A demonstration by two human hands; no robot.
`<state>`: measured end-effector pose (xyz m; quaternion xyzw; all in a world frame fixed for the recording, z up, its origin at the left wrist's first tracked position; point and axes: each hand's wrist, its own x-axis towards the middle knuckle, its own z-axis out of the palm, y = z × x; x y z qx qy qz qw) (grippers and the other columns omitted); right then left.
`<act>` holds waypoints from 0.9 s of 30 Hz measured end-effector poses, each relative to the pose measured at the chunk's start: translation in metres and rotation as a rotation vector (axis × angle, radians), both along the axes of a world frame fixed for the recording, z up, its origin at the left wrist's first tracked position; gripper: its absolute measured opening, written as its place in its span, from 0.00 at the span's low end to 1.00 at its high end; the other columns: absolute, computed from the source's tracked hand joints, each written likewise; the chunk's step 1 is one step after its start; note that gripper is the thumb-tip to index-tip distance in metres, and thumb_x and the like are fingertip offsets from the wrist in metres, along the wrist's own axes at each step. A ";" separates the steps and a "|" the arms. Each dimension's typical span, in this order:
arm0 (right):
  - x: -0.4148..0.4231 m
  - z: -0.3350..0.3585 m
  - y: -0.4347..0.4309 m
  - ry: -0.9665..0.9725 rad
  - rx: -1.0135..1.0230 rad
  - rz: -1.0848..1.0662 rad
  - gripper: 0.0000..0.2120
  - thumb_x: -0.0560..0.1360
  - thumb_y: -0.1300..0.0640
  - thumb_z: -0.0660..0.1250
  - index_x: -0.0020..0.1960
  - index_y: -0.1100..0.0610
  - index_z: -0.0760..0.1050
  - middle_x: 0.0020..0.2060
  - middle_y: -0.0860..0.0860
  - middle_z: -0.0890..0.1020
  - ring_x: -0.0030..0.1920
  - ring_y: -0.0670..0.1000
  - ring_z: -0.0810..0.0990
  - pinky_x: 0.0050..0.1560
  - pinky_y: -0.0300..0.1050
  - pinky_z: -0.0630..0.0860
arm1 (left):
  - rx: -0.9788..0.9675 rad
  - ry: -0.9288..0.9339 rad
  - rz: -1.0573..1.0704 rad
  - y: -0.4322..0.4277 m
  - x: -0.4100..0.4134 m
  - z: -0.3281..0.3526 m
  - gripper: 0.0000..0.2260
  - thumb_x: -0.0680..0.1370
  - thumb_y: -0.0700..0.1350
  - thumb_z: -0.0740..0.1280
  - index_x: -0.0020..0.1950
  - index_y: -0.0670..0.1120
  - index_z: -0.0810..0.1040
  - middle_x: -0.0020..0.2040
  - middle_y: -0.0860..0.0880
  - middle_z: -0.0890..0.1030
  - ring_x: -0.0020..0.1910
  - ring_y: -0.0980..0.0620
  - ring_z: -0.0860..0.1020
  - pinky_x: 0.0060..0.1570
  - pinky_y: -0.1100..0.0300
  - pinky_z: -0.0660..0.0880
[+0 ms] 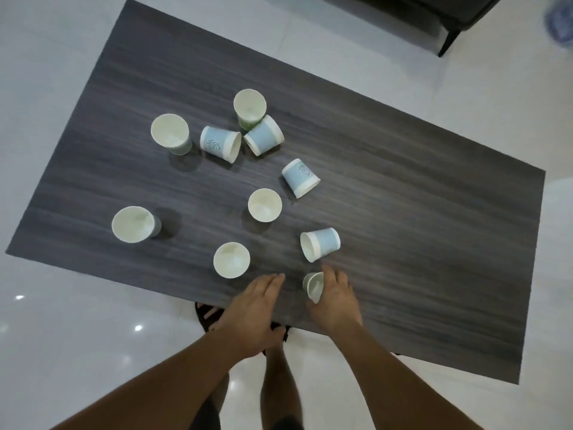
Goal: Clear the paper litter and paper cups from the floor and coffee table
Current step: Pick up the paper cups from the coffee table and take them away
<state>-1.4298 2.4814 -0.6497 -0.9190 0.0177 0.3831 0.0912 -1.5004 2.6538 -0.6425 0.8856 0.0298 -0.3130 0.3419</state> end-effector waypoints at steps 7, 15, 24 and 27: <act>0.007 0.042 0.014 0.208 0.473 -0.053 0.47 0.61 0.30 0.67 0.76 0.41 0.57 0.70 0.41 0.70 0.68 0.43 0.70 0.66 0.45 0.71 | -0.171 -0.043 0.179 -0.007 0.021 0.008 0.38 0.68 0.53 0.73 0.74 0.54 0.60 0.69 0.55 0.69 0.68 0.55 0.68 0.65 0.59 0.68; 0.095 0.014 0.009 -0.273 0.108 0.560 0.42 0.70 0.43 0.69 0.78 0.50 0.53 0.73 0.51 0.63 0.71 0.54 0.59 0.69 0.53 0.65 | -0.109 -0.017 0.350 0.009 -0.004 -0.006 0.37 0.67 0.59 0.73 0.71 0.60 0.57 0.64 0.59 0.71 0.62 0.55 0.72 0.60 0.55 0.74; 0.074 -0.025 0.007 -0.190 -0.119 0.886 0.35 0.73 0.49 0.68 0.76 0.53 0.57 0.67 0.54 0.69 0.66 0.58 0.66 0.65 0.53 0.65 | -0.048 -0.132 0.368 -0.015 -0.021 -0.005 0.38 0.66 0.59 0.74 0.71 0.58 0.60 0.64 0.56 0.70 0.61 0.55 0.70 0.57 0.60 0.70; 0.066 -0.006 -0.008 -0.151 0.069 0.555 0.36 0.70 0.49 0.69 0.74 0.54 0.59 0.66 0.52 0.69 0.64 0.56 0.68 0.63 0.50 0.69 | 0.030 -0.200 0.339 -0.010 -0.011 0.010 0.38 0.64 0.60 0.74 0.71 0.56 0.64 0.62 0.54 0.71 0.60 0.53 0.70 0.58 0.56 0.71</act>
